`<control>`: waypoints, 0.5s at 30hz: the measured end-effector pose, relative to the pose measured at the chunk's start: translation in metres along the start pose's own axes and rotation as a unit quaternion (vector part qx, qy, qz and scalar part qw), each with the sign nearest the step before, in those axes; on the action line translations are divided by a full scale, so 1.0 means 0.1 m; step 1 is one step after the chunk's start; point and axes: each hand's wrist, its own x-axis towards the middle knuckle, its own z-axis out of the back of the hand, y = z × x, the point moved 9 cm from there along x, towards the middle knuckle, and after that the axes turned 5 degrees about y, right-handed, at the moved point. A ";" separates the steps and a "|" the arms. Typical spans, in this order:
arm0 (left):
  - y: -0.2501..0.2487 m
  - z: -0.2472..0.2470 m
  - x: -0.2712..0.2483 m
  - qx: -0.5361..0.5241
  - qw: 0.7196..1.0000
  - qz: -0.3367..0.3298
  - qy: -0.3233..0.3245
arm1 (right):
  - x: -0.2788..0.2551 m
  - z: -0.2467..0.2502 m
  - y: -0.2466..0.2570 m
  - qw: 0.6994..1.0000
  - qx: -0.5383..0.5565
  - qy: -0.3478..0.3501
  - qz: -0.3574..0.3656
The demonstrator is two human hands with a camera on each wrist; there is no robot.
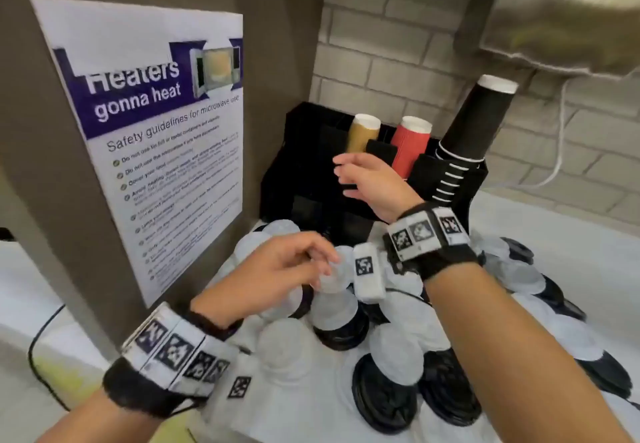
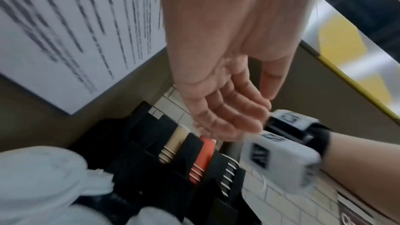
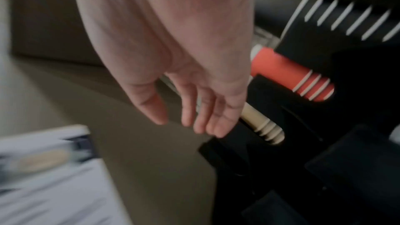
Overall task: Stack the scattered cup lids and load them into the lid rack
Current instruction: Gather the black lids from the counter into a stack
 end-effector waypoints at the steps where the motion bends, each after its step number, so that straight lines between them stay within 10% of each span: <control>1: -0.03 0.09 0.10 -0.005 0.999 -0.011 -0.029 | 0.18 0.01 -0.03 0.999 -0.007 -0.026 -0.020; 5: -0.02 0.47 0.37 -0.038 0.991 0.002 -0.131 | 0.63 -0.01 -0.25 0.982 -0.150 -0.029 -0.113; 9: 0.10 0.66 0.40 -0.072 0.983 0.003 -0.170 | 0.85 -0.12 -0.55 0.886 -0.437 0.020 -0.152; 15: 0.27 0.79 0.41 -0.108 0.976 0.005 -0.189 | 1.16 -0.23 -0.95 0.808 -0.551 0.086 -0.187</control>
